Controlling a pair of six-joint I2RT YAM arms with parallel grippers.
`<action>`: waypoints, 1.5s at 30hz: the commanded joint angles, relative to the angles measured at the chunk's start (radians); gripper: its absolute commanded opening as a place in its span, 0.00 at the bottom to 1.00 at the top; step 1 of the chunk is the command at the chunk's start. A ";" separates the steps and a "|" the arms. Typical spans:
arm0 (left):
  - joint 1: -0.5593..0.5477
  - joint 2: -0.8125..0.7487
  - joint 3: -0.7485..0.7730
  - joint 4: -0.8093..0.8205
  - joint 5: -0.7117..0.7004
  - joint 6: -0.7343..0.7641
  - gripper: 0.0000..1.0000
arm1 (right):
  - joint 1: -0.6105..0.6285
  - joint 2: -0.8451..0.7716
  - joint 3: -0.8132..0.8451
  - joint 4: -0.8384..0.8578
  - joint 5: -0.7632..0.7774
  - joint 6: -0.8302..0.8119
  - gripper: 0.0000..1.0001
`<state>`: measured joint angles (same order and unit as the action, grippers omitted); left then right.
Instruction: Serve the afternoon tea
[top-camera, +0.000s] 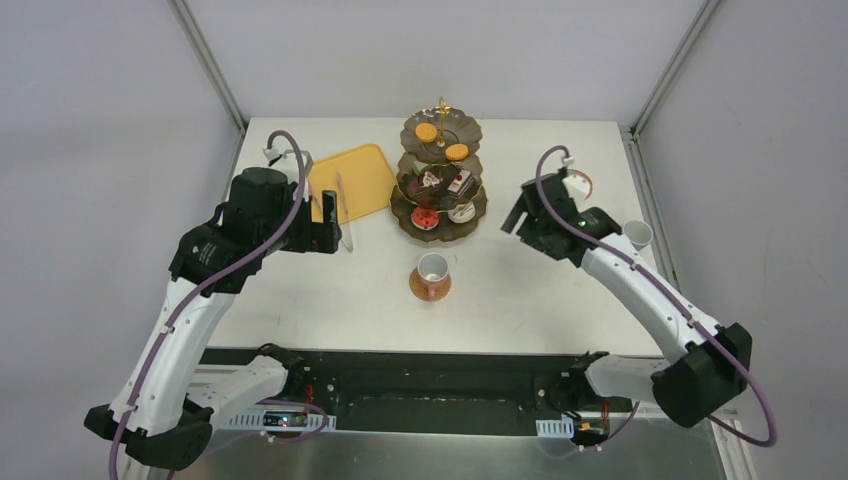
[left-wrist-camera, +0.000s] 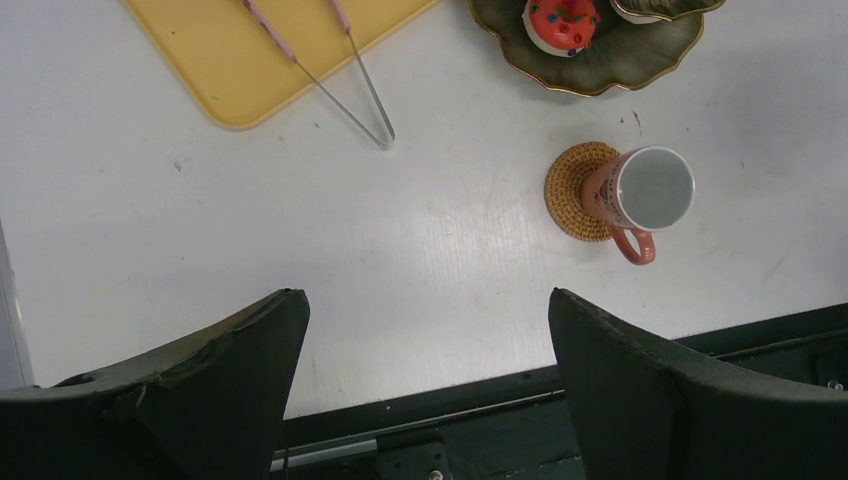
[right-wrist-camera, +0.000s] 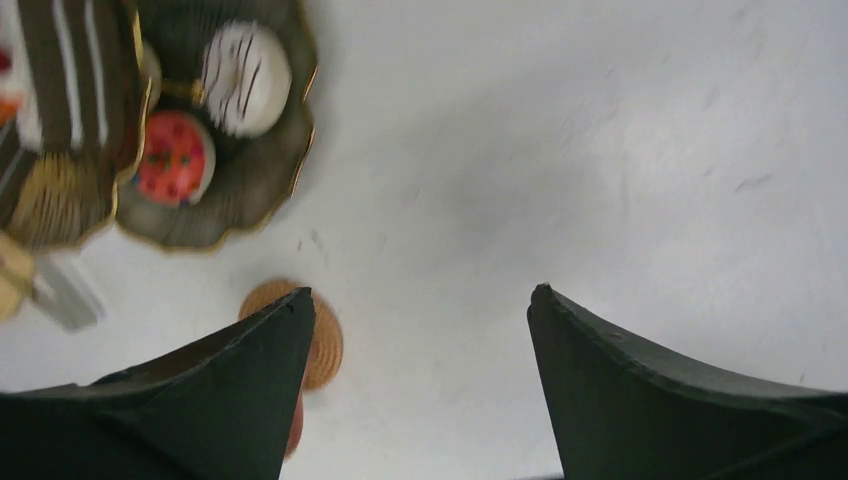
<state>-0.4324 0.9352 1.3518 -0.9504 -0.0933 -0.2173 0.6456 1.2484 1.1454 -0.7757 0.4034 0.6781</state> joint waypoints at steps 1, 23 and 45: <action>-0.005 0.032 0.068 -0.024 -0.034 -0.022 0.94 | -0.253 0.053 -0.041 0.310 -0.091 -0.252 0.79; -0.005 0.096 0.280 -0.092 -0.116 -0.171 0.95 | -0.709 1.018 0.854 0.095 -0.227 -0.214 0.43; -0.004 0.355 0.414 0.049 -0.024 -0.114 0.95 | -0.709 0.969 0.554 -0.007 -0.367 -0.267 0.44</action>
<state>-0.4324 1.2682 1.7294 -0.9531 -0.1661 -0.3489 -0.0753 2.2898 1.8973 -0.6327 0.1322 0.4072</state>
